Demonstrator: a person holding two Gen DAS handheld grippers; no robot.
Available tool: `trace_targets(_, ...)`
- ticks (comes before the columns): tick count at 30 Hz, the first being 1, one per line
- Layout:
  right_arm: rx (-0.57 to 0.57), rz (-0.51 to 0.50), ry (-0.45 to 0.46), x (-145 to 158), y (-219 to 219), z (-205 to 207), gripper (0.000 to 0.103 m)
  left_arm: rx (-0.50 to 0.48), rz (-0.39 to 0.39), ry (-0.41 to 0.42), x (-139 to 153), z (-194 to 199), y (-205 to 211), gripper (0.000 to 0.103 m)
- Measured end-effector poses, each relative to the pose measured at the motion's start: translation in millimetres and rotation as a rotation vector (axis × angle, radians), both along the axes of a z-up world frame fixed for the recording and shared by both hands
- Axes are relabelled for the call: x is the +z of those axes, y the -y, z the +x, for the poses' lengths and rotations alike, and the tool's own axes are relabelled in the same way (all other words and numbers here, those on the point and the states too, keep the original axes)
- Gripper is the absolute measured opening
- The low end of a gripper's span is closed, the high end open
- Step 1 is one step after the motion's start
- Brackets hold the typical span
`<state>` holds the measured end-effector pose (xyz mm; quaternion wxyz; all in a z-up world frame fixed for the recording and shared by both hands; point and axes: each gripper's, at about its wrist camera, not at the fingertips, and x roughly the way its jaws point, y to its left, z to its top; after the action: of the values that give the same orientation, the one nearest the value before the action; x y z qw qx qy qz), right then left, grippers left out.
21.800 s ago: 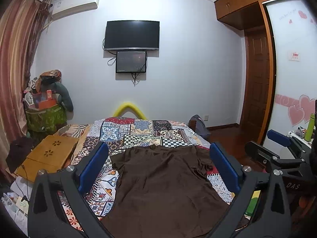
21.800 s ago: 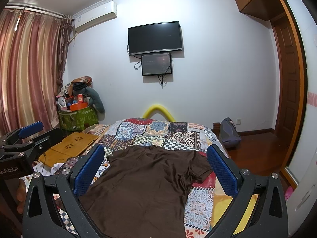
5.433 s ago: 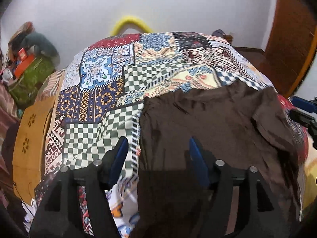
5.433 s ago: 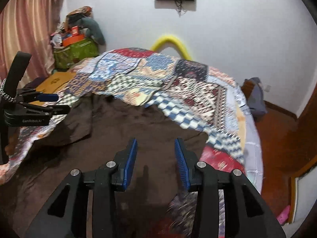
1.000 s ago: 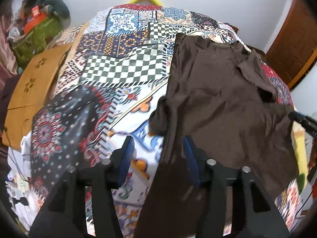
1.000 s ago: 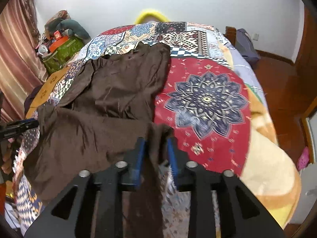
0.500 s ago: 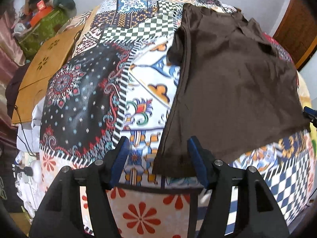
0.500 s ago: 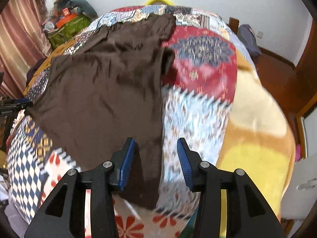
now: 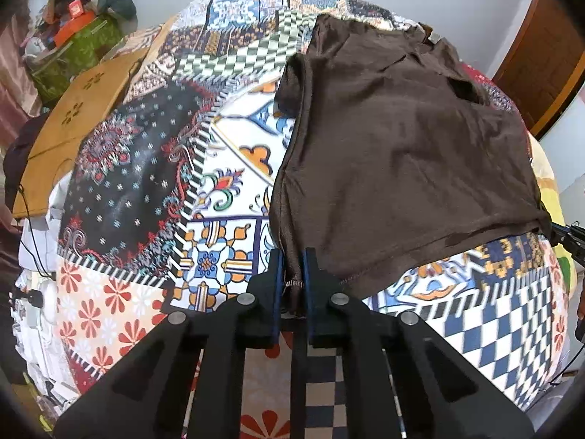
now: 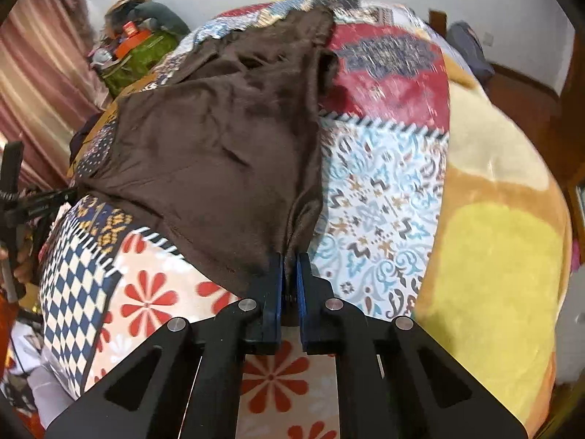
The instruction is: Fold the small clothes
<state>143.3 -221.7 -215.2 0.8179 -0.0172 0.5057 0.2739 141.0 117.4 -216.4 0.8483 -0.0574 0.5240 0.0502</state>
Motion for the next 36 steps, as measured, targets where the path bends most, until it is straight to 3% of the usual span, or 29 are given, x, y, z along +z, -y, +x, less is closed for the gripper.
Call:
trace_targets(5,0.000,0.007,0.100,33.3,1.5,6.0,0.005,-0.004,0.035,0.102,45.7,-3.9,-1.2,0.009)
trace_targets(14,-0.043,0.075,0.304,111.3,5.6,28.1,0.005,0.005,0.030,0.316,144.9,9.2,-6.5,0.008)
trace_targets(22,-0.063,0.093,0.425,146.3,-8.3,55.7,0.005,0.038,0.081,0.419,189.1,44.3,-6.6,0.001)
trace_targets(27,-0.065,0.098,0.420,146.4,-16.8,84.8,0.003,0.029,0.087,0.400,184.8,74.1,-8.1,0.000)
trace_targets(30,-0.054,0.083,0.402,135.7,-17.3,89.1,0.003,-0.015,0.026,0.304,157.1,85.6,-7.6,0.002)
trace_targets(36,-0.050,0.038,0.322,101.5,-9.6,91.7,0.003,-0.077,0.000,0.075,76.4,89.5,13.9,0.022)
